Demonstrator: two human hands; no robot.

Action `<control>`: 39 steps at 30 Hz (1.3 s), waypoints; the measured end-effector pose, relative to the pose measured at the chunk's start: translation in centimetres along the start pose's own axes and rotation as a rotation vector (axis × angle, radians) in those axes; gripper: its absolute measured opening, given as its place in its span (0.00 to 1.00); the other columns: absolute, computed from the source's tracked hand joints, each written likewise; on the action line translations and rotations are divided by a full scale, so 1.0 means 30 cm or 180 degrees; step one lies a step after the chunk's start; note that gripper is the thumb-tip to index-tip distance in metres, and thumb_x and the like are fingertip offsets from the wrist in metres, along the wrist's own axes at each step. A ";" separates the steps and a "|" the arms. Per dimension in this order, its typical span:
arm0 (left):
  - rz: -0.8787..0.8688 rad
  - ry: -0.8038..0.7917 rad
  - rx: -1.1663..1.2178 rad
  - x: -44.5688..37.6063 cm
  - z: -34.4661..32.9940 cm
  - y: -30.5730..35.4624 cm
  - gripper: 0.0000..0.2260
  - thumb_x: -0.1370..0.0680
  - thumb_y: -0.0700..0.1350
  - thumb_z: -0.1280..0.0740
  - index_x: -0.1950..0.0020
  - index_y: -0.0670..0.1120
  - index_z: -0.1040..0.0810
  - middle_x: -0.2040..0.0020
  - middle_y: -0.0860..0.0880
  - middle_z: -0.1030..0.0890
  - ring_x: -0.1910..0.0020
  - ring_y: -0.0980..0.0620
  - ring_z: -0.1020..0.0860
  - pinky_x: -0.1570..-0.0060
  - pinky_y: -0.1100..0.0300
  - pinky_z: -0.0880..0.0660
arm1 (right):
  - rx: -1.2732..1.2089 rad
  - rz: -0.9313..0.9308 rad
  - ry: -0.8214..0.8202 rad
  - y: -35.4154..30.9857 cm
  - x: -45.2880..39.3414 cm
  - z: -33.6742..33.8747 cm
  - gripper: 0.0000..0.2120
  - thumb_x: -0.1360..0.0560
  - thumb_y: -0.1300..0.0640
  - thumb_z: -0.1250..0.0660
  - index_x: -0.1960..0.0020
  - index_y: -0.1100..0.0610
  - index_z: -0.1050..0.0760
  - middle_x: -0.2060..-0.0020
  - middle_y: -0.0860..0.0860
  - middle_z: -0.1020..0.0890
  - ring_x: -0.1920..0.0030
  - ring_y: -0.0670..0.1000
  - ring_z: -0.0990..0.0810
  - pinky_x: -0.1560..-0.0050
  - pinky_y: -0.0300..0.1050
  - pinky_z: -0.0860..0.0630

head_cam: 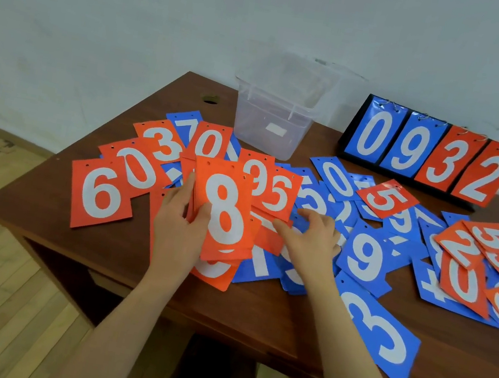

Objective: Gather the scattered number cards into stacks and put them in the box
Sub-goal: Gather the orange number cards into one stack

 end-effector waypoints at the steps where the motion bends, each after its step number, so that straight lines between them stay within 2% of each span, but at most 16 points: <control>1: 0.0012 0.0015 0.0005 -0.006 0.006 -0.006 0.23 0.22 0.49 0.37 0.28 0.50 0.36 0.30 0.49 0.32 0.33 0.50 0.31 0.43 0.58 0.30 | 0.0362 -0.0073 -0.0163 0.012 -0.005 -0.010 0.29 0.30 0.40 0.31 0.34 0.53 0.30 0.35 0.53 0.34 0.32 0.57 0.39 0.30 0.57 0.44; 4: -0.0019 0.0000 0.0007 -0.006 0.008 -0.010 0.23 0.22 0.48 0.37 0.28 0.51 0.36 0.30 0.49 0.32 0.33 0.51 0.31 0.45 0.59 0.31 | 0.0891 -0.0096 -0.0430 0.023 -0.002 -0.044 0.34 0.32 0.35 0.32 0.32 0.52 0.34 0.34 0.54 0.36 0.31 0.57 0.41 0.31 0.56 0.47; 8: -0.0064 -0.0057 -0.0071 0.004 0.009 -0.005 0.23 0.22 0.47 0.37 0.27 0.52 0.37 0.31 0.49 0.32 0.34 0.52 0.32 0.46 0.62 0.33 | 0.0687 -0.0167 -0.0474 0.013 -0.007 -0.053 0.32 0.32 0.39 0.29 0.35 0.51 0.34 0.35 0.53 0.36 0.31 0.57 0.41 0.32 0.55 0.45; 10: -0.0050 -0.0061 -0.0058 0.008 0.014 0.000 0.23 0.22 0.47 0.37 0.27 0.51 0.38 0.31 0.49 0.32 0.33 0.52 0.32 0.44 0.60 0.32 | 0.0500 -0.0105 -0.0305 0.004 -0.013 -0.046 0.25 0.31 0.47 0.28 0.39 0.52 0.33 0.37 0.52 0.34 0.34 0.55 0.38 0.32 0.55 0.44; 12: -0.0014 -0.0048 -0.0029 0.007 0.022 0.004 0.23 0.22 0.47 0.37 0.27 0.51 0.38 0.30 0.49 0.32 0.33 0.51 0.32 0.42 0.58 0.30 | 0.0017 0.0051 0.0011 -0.005 -0.015 -0.023 0.14 0.28 0.56 0.31 0.46 0.52 0.32 0.44 0.50 0.28 0.40 0.53 0.31 0.34 0.53 0.38; 14: -0.0020 -0.0025 -0.0017 0.007 0.028 0.008 0.23 0.22 0.47 0.37 0.27 0.51 0.37 0.30 0.49 0.32 0.32 0.51 0.32 0.43 0.59 0.31 | -0.0810 0.0034 0.0292 -0.011 -0.001 0.015 0.09 0.25 0.62 0.35 0.48 0.54 0.32 0.53 0.46 0.27 0.48 0.50 0.27 0.44 0.48 0.28; 16: -0.0046 -0.0019 -0.0054 0.009 0.027 0.014 0.23 0.22 0.47 0.38 0.27 0.51 0.37 0.30 0.49 0.32 0.32 0.51 0.32 0.44 0.59 0.31 | -0.1247 -0.0021 0.0669 -0.005 0.012 0.064 0.07 0.23 0.62 0.37 0.47 0.55 0.32 0.56 0.44 0.28 0.50 0.49 0.26 0.58 0.38 0.28; 18: -0.0049 -0.0028 -0.0067 0.015 0.019 0.026 0.23 0.21 0.47 0.38 0.27 0.51 0.38 0.30 0.49 0.33 0.33 0.51 0.32 0.46 0.61 0.31 | -0.1408 -0.0028 0.0972 0.012 0.022 0.100 0.07 0.22 0.61 0.38 0.46 0.56 0.33 0.56 0.44 0.28 0.53 0.49 0.25 0.64 0.37 0.30; 20: -0.0040 -0.0029 -0.0063 0.026 0.008 0.042 0.23 0.21 0.46 0.38 0.27 0.51 0.39 0.30 0.49 0.33 0.33 0.51 0.33 0.46 0.61 0.31 | -0.1660 -0.0004 0.1184 0.028 0.033 0.128 0.08 0.22 0.61 0.39 0.44 0.55 0.35 0.53 0.47 0.27 0.55 0.51 0.23 0.68 0.40 0.30; 22: -0.0019 -0.0022 -0.0091 0.036 -0.009 0.058 0.24 0.21 0.46 0.39 0.26 0.51 0.40 0.29 0.49 0.34 0.32 0.51 0.33 0.43 0.58 0.30 | -0.1932 0.0045 0.1292 0.035 0.049 0.154 0.12 0.22 0.61 0.39 0.41 0.54 0.36 0.52 0.47 0.28 0.56 0.50 0.22 0.68 0.43 0.28; 24: 0.0024 -0.0040 -0.0048 0.045 -0.032 0.067 0.24 0.21 0.47 0.39 0.26 0.52 0.41 0.29 0.49 0.34 0.32 0.51 0.33 0.44 0.58 0.29 | -0.2156 0.0097 0.1244 0.022 0.072 0.168 0.13 0.22 0.61 0.38 0.40 0.51 0.36 0.52 0.44 0.28 0.55 0.47 0.21 0.67 0.41 0.24; 27: 0.0127 -0.0118 0.0182 0.057 -0.077 0.067 0.23 0.21 0.47 0.39 0.26 0.52 0.41 0.31 0.49 0.33 0.35 0.52 0.30 0.48 0.61 0.28 | -0.2380 0.0209 0.1050 -0.011 0.112 0.153 0.13 0.23 0.61 0.37 0.41 0.50 0.33 0.46 0.46 0.26 0.49 0.46 0.22 0.58 0.40 0.20; 29: 0.0153 -0.0166 0.0314 0.066 -0.102 0.070 0.23 0.20 0.48 0.39 0.26 0.52 0.41 0.31 0.50 0.32 0.36 0.53 0.30 0.50 0.62 0.28 | -0.2254 0.0290 0.0955 -0.029 0.132 0.124 0.13 0.23 0.62 0.37 0.41 0.51 0.31 0.48 0.42 0.26 0.49 0.43 0.24 0.55 0.36 0.23; 33: 0.0205 -0.0160 0.0439 0.075 -0.121 0.079 0.24 0.21 0.50 0.39 0.26 0.53 0.41 0.30 0.50 0.34 0.34 0.52 0.31 0.43 0.58 0.27 | -0.1828 0.0516 0.0552 -0.050 0.150 0.051 0.10 0.24 0.59 0.35 0.44 0.50 0.30 0.51 0.39 0.25 0.51 0.41 0.25 0.60 0.28 0.29; 36: 0.0296 -0.0183 0.0447 0.063 -0.120 0.066 0.26 0.22 0.51 0.37 0.26 0.54 0.42 0.29 0.50 0.34 0.32 0.51 0.33 0.38 0.48 0.27 | -0.1735 0.0533 0.0316 -0.045 0.143 0.019 0.09 0.24 0.57 0.33 0.45 0.51 0.28 0.51 0.41 0.24 0.50 0.42 0.25 0.54 0.34 0.26; 39: 0.0258 -0.0184 0.0352 0.033 -0.118 0.060 0.26 0.22 0.49 0.36 0.26 0.53 0.42 0.28 0.50 0.35 0.31 0.50 0.34 0.37 0.47 0.29 | -0.1614 0.0525 0.0519 -0.030 0.086 0.044 0.08 0.25 0.55 0.33 0.46 0.51 0.27 0.52 0.44 0.25 0.50 0.46 0.25 0.53 0.38 0.26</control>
Point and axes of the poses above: each hand's wrist, its own x-axis away from the middle knuckle, its own z-axis out of the back of the hand, y = z × x, the point moved 5 cm from there along -x, towards the middle knuckle
